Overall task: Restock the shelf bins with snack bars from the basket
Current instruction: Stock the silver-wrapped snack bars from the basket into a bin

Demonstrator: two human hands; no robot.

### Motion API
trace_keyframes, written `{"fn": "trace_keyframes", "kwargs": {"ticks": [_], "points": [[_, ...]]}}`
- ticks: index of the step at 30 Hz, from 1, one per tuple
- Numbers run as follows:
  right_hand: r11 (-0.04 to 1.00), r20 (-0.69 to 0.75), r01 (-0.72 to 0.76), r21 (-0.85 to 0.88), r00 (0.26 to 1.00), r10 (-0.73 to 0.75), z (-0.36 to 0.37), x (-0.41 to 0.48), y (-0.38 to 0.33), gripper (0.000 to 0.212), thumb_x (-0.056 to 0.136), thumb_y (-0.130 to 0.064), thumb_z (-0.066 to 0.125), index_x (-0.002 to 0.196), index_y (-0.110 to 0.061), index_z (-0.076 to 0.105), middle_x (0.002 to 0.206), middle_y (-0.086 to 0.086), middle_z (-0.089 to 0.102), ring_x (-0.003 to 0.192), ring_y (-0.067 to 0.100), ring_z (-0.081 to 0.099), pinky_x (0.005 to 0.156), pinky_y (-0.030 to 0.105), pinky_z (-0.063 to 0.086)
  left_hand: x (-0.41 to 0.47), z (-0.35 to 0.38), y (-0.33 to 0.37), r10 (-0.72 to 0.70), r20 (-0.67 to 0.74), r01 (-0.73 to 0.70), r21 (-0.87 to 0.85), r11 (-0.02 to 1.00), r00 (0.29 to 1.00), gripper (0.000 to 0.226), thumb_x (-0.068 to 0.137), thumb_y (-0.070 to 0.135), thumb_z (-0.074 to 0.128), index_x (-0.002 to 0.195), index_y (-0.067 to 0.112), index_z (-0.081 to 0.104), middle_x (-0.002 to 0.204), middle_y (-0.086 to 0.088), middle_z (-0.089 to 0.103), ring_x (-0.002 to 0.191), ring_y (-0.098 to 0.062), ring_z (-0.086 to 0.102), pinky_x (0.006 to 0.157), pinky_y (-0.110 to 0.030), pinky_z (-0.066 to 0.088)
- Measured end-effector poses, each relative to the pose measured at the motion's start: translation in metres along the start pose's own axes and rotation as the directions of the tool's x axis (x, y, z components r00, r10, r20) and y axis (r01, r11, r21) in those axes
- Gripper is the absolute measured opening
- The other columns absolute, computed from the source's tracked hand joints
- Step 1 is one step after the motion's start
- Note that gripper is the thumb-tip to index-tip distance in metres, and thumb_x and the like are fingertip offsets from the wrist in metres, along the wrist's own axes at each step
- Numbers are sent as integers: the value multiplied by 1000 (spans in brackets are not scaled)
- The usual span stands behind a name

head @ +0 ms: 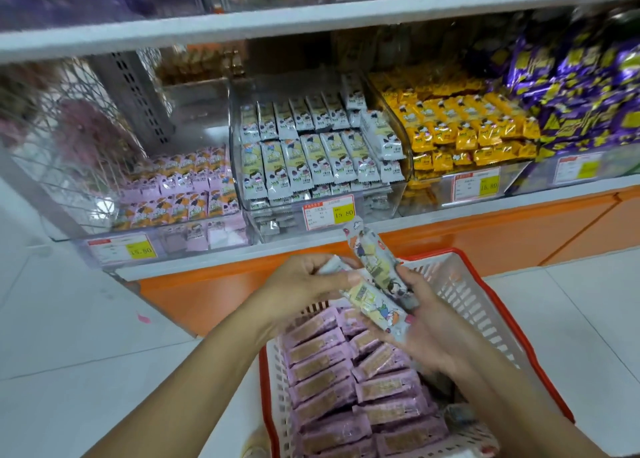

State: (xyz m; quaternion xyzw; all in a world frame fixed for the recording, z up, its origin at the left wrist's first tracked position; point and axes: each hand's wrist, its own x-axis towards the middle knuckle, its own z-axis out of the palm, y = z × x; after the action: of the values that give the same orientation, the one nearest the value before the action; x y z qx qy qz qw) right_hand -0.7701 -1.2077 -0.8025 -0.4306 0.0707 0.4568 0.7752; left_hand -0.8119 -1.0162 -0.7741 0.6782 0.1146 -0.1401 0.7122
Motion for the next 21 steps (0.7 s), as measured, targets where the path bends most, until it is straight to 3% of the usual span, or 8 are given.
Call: {"fn": "trace_keyframes", "kwargs": {"ticks": [4, 6, 7, 10, 13, 15, 17, 21], "points": [[999, 115, 9, 33, 993, -12, 0, -8, -20, 85, 66, -42, 86, 139, -22, 48, 140, 10, 52, 126, 27, 53, 98, 38, 50, 0, -7, 12, -6, 1, 6, -231, 973, 1000, 44, 71, 20, 69, 113, 7, 67, 100, -4, 68, 89, -12, 64, 75, -22, 55], [993, 37, 42, -107, 999, -38, 4, -6, -20, 73, 74, -28, 82, 137, -29, 45, 140, 3, 51, 113, 6, 60, 89, 17, 52, 0, -8, 15, -10, 16, 14, -264, 964, 1000, 45, 69, 20, 69, 113, 9, 68, 103, -7, 65, 84, -12, 61, 76, -23, 56], [997, -196, 53, -53, 979, -62, 6, -3, -27, 64, 81, -19, 76, 129, -41, 40, 135, -5, 50, 98, -9, 59, 77, 3, 47, 0, -8, 15, -18, 25, 24, -280, 960, 1000, 42, 68, 20, 71, 109, 10, 71, 101, -7, 63, 82, -13, 58, 75, -23, 56], [969, -328, 43, -245, 936, -125, 23, -16, -36, 68, 84, -3, 69, 100, -54, 26, 106, -19, 45, 78, -33, 46, 65, -5, 39, 1, -7, 15, -58, 28, 65, -348, 935, 998, 40, 65, 18, 77, 104, 7, 72, 102, -12, 61, 91, -24, 52, 75, -28, 59], [987, -47, 75, -145, 996, -82, 21, -15, -43, 32, 80, -9, 70, 101, -31, 61, 97, -2, 65, 67, -1, 67, 59, 13, 53, 1, -9, 16, -62, 12, 62, -391, 918, 998, 55, 65, 17, 77, 115, -3, 63, 113, -22, 57, 103, -31, 49, 86, -34, 55], [998, 159, 37, -42, 987, -29, 24, -16, -46, 35, 63, -24, 86, 94, -12, 74, 93, 13, 71, 71, 21, 71, 56, 29, 58, 0, -10, 19, -59, -15, 47, -426, 904, 998, 42, 65, 15, 71, 104, 1, 67, 106, -17, 68, 94, -23, 64, 81, -29, 57], [986, 259, 23, -164, 966, 21, 25, -16, -45, 46, 53, -36, 91, 91, -15, 78, 97, 10, 72, 81, 21, 71, 64, 30, 58, -2, -9, 21, -63, -18, 48, -455, 889, 998, 33, 65, 14, 70, 96, 3, 68, 97, -13, 72, 85, -18, 70, 78, -28, 58], [942, 275, -49, -332, 950, 146, 25, -6, -46, 51, 69, -52, 78, 111, -22, 72, 109, 7, 67, 91, 18, 64, 75, 30, 55, -4, -10, 24, -88, -48, 54, -474, 879, 995, 41, 63, 13, 71, 101, 0, 67, 100, -13, 72, 87, -19, 71, 79, -29, 58]]}}
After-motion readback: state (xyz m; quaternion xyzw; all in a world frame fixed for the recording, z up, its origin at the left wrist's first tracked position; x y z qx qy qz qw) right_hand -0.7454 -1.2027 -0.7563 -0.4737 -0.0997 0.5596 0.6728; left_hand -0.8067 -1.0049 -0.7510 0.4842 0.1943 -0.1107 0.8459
